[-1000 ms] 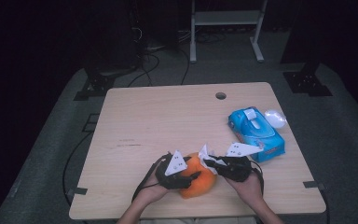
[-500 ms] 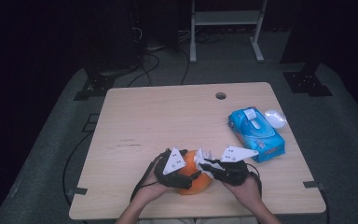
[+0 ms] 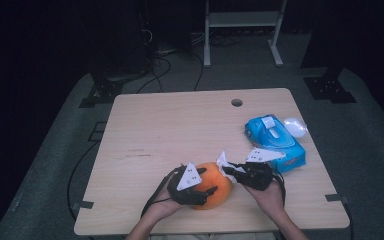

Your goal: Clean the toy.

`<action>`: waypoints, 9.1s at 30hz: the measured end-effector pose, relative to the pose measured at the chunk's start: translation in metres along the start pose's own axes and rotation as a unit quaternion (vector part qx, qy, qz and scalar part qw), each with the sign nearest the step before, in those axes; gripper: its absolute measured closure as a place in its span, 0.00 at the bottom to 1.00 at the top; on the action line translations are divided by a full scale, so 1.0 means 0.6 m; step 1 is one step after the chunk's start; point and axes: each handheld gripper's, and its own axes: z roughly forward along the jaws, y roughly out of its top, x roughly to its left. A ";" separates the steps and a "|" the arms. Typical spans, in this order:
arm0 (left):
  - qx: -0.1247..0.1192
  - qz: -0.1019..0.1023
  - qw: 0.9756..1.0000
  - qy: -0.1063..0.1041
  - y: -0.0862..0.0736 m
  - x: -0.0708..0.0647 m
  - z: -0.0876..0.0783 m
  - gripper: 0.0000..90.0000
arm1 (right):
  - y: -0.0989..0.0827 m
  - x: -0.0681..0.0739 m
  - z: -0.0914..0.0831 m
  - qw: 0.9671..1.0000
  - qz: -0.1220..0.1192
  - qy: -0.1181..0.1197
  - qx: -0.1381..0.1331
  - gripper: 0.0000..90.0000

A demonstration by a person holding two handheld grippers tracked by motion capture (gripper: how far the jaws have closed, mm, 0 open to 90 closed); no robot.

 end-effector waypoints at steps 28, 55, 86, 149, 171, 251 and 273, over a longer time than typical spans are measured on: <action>-0.008 0.019 0.999 0.041 -0.011 0.012 -0.008 0.37 | -0.018 -0.027 0.003 0.999 0.029 -0.033 0.018 0.89; -0.037 0.022 0.995 0.086 0.001 0.015 -0.008 0.38 | 0.008 0.013 -0.011 1.000 -0.015 -0.004 -0.018 0.89; -0.031 -0.031 0.999 0.028 -0.006 0.011 -0.002 0.21 | 0.017 0.037 -0.008 0.999 -0.049 -0.008 -0.013 0.89; -0.020 0.018 1.000 -0.007 0.005 -0.018 0.005 0.31 | 0.034 0.068 -0.013 0.997 -0.080 0.007 -0.017 0.89; -0.039 0.010 0.998 0.046 0.010 -0.011 0.004 0.39 | 0.015 0.003 -0.023 1.000 -0.005 -0.021 -0.008 0.89; -0.038 -0.002 0.998 -0.052 -0.035 0.023 -0.014 0.33 | -0.020 -0.025 -0.007 0.998 0.055 -0.003 -0.016 0.88; -0.023 0.028 0.996 -0.078 -0.035 0.023 -0.021 0.32 | -0.033 -0.049 0.005 0.997 0.077 -0.010 0.022 0.88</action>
